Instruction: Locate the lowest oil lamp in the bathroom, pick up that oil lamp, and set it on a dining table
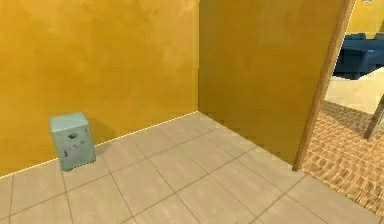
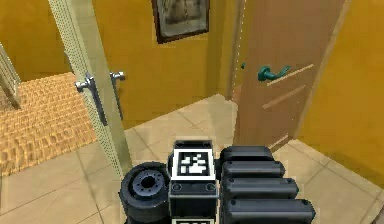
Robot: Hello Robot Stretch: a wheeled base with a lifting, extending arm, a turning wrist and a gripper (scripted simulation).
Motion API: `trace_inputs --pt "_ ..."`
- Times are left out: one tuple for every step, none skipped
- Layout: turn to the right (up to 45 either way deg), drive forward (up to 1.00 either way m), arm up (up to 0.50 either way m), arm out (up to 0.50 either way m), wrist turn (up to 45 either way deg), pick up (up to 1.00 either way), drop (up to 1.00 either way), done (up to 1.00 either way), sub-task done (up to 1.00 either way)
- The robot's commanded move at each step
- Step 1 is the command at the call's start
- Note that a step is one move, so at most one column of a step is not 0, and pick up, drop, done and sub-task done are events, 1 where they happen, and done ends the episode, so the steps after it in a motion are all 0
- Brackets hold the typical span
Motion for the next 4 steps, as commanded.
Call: trace_inputs --pt "0.0 0.05 0.00 0.00 0.0 0.00 0.00 0.00 0.00" --pt "-45.0 0.00 0.00 0.00 0.0 0.00 0.00 0.00 0.00" --pt "-39.0 0.00 0.00 0.00 0.0 0.00 0.00 0.00 0.00" --pt "0.0 0.40 0.00 0.00 0.0 0.00 0.00 0.00 0.00"
